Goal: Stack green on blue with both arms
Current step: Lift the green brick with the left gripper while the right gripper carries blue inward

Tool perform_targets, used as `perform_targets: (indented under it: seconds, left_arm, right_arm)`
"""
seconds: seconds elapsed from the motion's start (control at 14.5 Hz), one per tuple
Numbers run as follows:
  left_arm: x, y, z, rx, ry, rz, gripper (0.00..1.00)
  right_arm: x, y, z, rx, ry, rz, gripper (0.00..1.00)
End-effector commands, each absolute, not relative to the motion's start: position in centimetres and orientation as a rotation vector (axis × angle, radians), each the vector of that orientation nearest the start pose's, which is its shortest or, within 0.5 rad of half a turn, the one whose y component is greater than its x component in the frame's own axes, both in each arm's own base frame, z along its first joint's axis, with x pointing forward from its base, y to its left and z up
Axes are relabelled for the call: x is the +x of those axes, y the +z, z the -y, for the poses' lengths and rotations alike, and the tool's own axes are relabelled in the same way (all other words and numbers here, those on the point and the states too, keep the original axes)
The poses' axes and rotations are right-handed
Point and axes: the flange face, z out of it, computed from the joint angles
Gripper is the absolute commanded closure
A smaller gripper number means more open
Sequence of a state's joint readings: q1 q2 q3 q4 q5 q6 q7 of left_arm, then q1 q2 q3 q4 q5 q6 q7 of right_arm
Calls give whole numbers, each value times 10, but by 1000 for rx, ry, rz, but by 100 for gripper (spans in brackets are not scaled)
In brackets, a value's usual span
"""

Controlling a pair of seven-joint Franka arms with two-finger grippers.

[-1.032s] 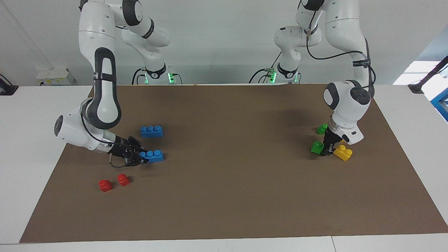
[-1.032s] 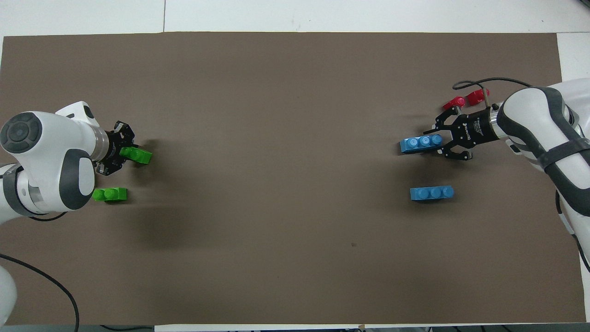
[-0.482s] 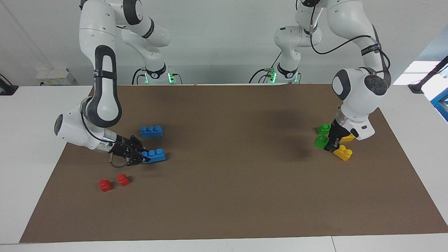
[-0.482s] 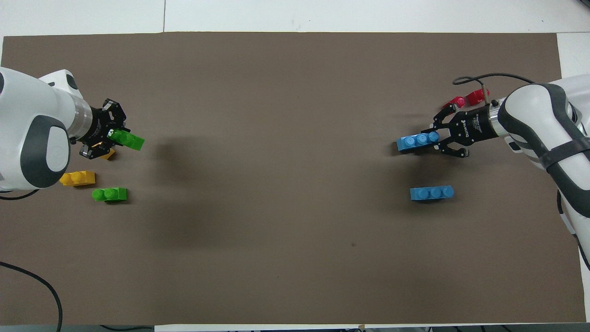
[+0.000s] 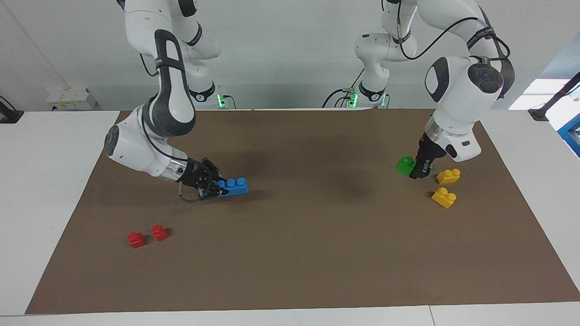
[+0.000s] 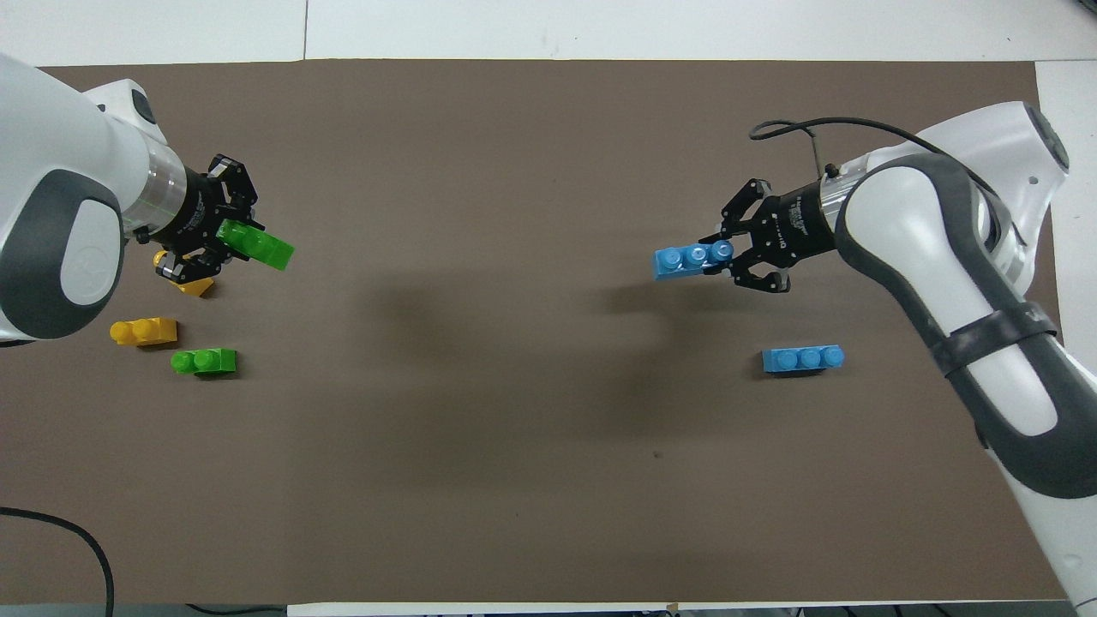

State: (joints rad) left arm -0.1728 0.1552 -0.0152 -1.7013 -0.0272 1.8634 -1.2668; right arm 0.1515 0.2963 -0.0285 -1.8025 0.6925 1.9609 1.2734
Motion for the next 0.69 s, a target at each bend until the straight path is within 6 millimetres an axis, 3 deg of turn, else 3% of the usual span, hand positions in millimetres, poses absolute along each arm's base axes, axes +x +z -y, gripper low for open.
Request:
perform_targets:
  seconds: [0.0, 0.21, 0.41, 0.62]
  left_arm:
    - [587, 517, 139, -2595, 21, 1824, 100]
    - [578, 526, 161, -2465, 7, 2022, 100]
    - [573, 527, 185, -2312, 3, 2215, 100]
    - [560, 527, 217, -2255, 6, 2276, 100]
  right_arm:
    - [600, 387, -172, -1950, 725, -1808, 100]
    - [591, 389, -219, -1917, 706, -1850, 100]
    - [577, 369, -260, -1839, 631, -1900, 100]
    - [567, 342, -287, -1794, 601, -1919, 100]
